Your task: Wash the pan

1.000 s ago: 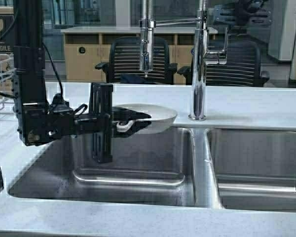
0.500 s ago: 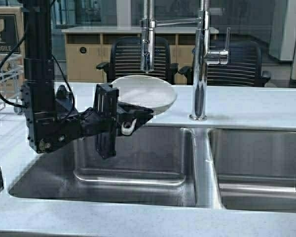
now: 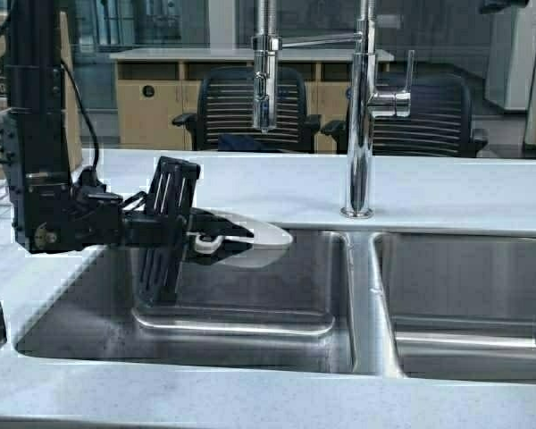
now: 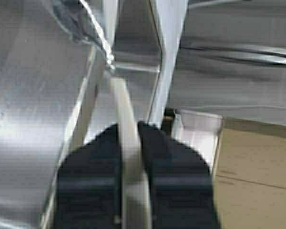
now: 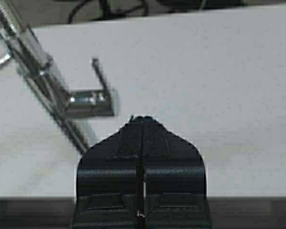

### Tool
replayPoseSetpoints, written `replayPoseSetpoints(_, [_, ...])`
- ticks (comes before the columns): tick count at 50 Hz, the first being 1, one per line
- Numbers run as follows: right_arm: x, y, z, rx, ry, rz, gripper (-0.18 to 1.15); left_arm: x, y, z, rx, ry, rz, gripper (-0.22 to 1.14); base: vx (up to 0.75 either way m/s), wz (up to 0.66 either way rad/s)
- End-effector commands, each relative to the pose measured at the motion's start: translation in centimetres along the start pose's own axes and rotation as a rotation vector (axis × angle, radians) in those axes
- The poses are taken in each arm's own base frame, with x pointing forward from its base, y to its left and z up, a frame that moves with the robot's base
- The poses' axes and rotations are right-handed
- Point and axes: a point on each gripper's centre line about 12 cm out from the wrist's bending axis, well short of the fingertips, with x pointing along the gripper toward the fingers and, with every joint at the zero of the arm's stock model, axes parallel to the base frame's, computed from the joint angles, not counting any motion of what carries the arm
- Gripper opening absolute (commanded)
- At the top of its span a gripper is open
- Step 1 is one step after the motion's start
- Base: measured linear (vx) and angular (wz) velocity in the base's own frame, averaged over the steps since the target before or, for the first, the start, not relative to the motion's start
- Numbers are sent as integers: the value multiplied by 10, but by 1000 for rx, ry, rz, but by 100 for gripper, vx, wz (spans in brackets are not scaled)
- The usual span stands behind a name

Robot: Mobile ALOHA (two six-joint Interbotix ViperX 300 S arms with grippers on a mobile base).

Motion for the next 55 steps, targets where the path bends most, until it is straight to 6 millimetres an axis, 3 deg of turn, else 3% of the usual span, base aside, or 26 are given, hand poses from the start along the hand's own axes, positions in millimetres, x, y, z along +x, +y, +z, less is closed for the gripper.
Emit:
replayPoseSetpoints(1, [-23,6,-3,-7,-31,24,5,11,-18,-3,15,66,-245,3,0,0])
replayPoseSetpoints(4, [-31,5,-10,-6,-28,26,5,11,-13,-3,13,59,-270,3,0,0])
replayPoseSetpoints(16, [-57,2,-22,-15,-47,31,5,-4,13,-1,104,-35,-108,3,0,0])
replayPoseSetpoints(25, [-58,4,-26,-9,-68,43,5,-15,27,1,108,-74,113,3,0,0])
replayPoseSetpoints(34, [-58,5,-26,-10,-75,48,5,-11,35,5,157,-26,396,3,0,0])
replayPoseSetpoints(42, [-58,5,-26,-9,-75,48,5,-4,29,18,336,77,694,3,0,0])
replayPoseSetpoints(46, [-58,5,-25,-9,-76,48,5,-6,22,33,471,128,918,3,0,1])
replayPoseSetpoints(55, [-59,5,-23,-1,-81,49,5,-23,-18,76,831,236,1375,3,-1,1])
